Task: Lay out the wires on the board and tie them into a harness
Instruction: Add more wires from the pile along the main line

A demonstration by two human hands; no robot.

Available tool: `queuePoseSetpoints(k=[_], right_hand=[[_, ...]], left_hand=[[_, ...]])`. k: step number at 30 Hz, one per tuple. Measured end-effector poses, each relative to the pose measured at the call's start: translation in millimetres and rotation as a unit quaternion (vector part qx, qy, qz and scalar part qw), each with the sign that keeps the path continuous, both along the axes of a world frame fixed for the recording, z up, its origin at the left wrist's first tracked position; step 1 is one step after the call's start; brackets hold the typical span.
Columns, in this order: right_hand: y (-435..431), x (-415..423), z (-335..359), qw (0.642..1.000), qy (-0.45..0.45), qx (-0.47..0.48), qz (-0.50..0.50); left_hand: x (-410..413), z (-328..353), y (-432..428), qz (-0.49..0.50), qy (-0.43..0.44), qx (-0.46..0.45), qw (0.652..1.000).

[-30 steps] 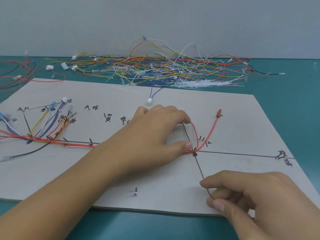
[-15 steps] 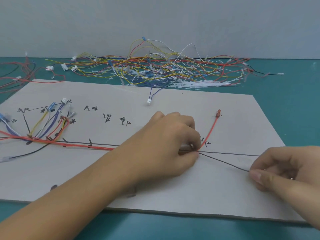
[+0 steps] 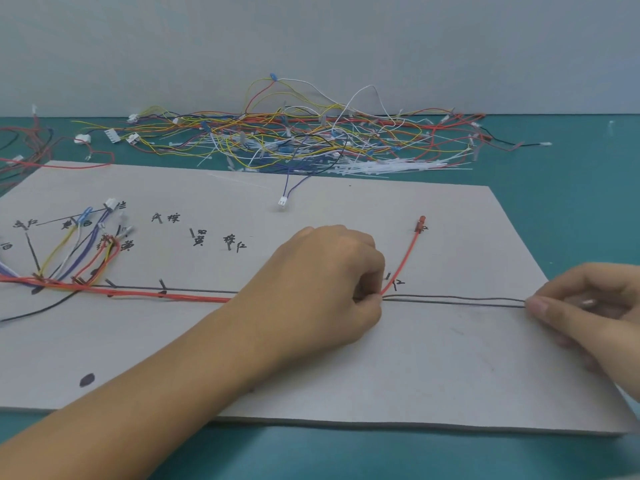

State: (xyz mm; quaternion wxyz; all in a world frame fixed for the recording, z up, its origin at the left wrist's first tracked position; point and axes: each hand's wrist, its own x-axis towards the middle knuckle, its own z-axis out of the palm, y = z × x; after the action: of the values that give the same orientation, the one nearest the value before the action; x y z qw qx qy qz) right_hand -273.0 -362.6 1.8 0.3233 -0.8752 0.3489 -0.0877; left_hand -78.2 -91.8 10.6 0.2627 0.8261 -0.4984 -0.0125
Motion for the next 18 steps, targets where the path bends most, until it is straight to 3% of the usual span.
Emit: queuePoseSetpoints(k=[7, 16, 18], right_hand=[[16.4, 15.7, 14.6, 0.988, -0.09, 0.114, 0.054], [-2.1, 7.6, 5.4, 0.993, -0.061, 0.062, 0.079], [-4.6, 3.9, 6.6, 0.996, -0.016, 0.05, 0.073]], left_hand=[[0.9, 1.1, -1.7, -0.008, 0.032, -0.008, 0.999], [2.3, -0.4, 0.3, -0.003, 0.036, -0.008, 0.999], [3.1, -1.1, 2.2, -0.002, 0.034, -0.006, 0.999]])
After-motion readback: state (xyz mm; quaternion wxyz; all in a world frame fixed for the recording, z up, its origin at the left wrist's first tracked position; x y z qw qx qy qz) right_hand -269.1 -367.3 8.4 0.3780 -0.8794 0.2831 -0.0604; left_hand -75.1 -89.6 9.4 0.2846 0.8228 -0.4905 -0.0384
